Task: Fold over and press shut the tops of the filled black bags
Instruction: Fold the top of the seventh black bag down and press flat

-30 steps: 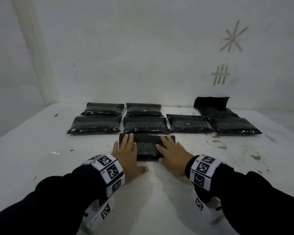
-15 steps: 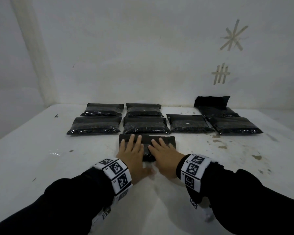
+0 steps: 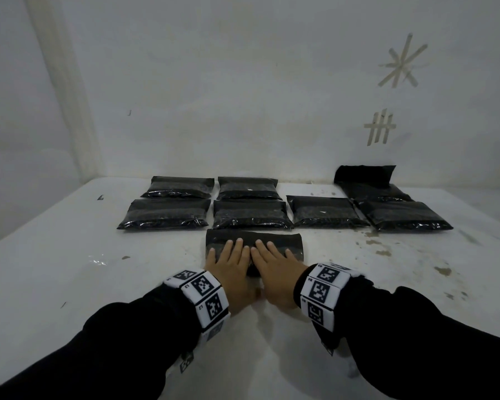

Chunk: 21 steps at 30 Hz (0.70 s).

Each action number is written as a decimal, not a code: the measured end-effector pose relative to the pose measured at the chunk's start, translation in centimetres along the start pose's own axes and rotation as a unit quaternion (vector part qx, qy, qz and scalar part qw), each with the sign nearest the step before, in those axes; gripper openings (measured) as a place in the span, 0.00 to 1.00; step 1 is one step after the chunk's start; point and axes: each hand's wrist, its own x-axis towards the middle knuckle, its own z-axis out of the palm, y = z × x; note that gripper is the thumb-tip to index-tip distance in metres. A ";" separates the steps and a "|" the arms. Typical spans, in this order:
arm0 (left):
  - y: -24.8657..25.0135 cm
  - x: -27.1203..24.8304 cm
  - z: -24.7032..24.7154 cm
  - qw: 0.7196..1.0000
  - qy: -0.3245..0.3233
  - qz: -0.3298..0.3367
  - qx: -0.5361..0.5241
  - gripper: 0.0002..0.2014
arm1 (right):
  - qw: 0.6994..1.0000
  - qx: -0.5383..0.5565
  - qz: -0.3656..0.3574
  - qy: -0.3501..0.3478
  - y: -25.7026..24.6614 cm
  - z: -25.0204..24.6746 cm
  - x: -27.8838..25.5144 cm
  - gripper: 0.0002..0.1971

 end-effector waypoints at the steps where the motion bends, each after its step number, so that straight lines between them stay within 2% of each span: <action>1: 0.0 0.0 0.0 1.000 -0.001 0.000 -0.013 0.45 | 1.000 0.020 -0.004 0.003 0.1 0.1 0.0 0.41; 5: -0.4 0.1 -0.2 0.999 -0.018 0.007 -0.026 0.49 | 1.000 0.019 -0.015 -0.002 0.4 -0.1 0.0 0.45; 14: -0.7 0.2 -0.7 0.999 -0.039 0.019 -0.025 0.54 | 0.999 0.041 -0.007 -0.013 1.3 -0.3 -0.2 0.40; 21: -0.8 -0.4 -1.2 0.998 -0.052 -0.012 -0.045 0.57 | 0.997 0.074 0.009 -0.020 2.0 -0.4 -0.3 0.40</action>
